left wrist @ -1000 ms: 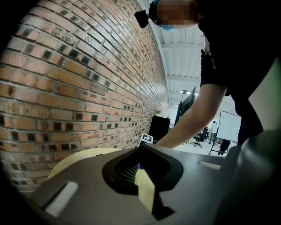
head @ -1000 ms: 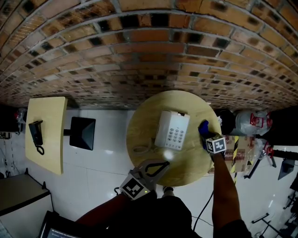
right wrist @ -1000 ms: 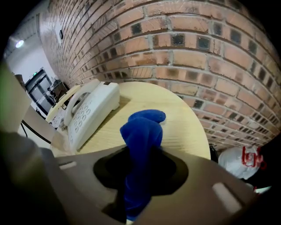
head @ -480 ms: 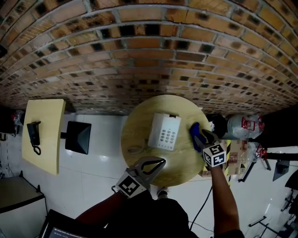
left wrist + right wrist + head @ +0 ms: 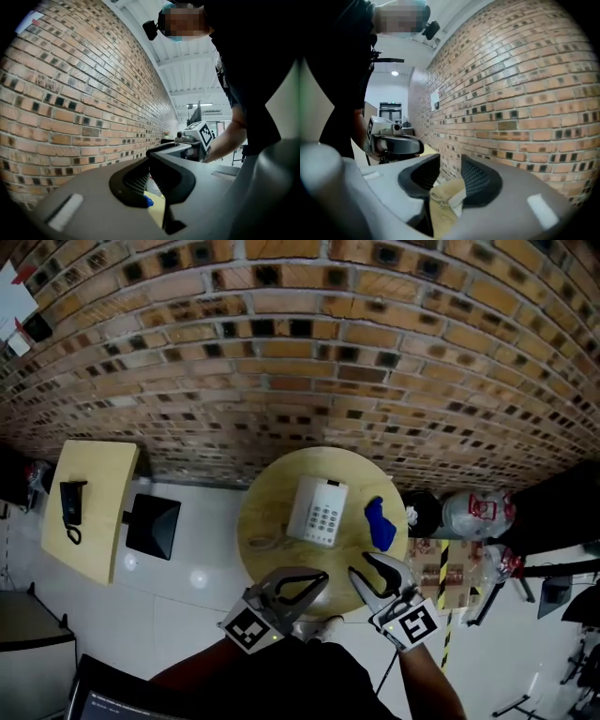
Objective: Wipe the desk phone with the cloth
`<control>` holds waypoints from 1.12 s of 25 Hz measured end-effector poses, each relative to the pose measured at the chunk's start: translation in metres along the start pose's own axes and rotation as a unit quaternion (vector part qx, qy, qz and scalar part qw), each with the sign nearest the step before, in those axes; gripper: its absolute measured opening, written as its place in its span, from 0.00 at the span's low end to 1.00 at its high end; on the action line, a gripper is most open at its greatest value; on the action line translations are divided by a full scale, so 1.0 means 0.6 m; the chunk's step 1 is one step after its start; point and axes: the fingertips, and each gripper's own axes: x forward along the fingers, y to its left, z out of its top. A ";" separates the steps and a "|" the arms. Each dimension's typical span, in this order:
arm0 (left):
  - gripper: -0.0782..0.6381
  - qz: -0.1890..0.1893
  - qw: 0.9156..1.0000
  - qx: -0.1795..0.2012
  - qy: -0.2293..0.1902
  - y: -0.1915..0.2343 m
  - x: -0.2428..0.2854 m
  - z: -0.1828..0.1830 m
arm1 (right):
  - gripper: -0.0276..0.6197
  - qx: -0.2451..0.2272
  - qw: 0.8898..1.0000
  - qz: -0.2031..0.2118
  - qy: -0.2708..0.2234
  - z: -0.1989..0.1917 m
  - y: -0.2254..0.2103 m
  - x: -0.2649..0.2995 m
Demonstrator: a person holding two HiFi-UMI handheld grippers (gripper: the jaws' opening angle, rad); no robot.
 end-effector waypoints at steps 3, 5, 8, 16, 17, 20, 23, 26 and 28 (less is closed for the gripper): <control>0.09 0.015 0.999 -0.029 0.005 -0.021 -0.013 0.005 | 0.11 0.007 1.000 0.013 -0.018 0.017 0.054 -0.025; 0.09 0.024 0.999 -0.036 0.008 -0.034 -0.021 0.007 | 0.04 0.011 0.999 0.023 -0.025 0.019 0.082 -0.042; 0.09 0.032 0.999 -0.036 0.011 -0.052 -0.032 0.010 | 0.04 0.013 0.999 0.038 -0.028 0.016 0.117 -0.058; 0.09 0.038 0.999 -0.033 0.005 -0.071 -0.044 0.015 | 0.04 0.005 0.999 0.028 -0.046 0.030 0.141 -0.059; 0.09 0.038 0.999 -0.032 0.004 -0.072 -0.045 0.017 | 0.04 0.006 0.999 0.027 -0.047 0.032 0.140 -0.058; 0.09 0.037 0.999 -0.022 0.002 -0.075 -0.046 0.020 | 0.04 0.005 0.999 0.024 -0.047 0.034 0.139 -0.059; 0.09 0.038 0.999 -0.022 -0.001 -0.075 -0.047 0.022 | 0.04 0.005 0.999 0.024 -0.046 0.034 0.140 -0.058; 0.09 0.034 0.999 -0.016 0.001 -0.073 -0.049 0.023 | 0.04 0.005 0.999 0.022 -0.047 0.037 0.141 -0.056; 0.09 0.033 0.999 -0.019 0.002 -0.072 -0.050 0.023 | 0.04 0.006 0.999 0.020 -0.048 0.038 0.141 -0.057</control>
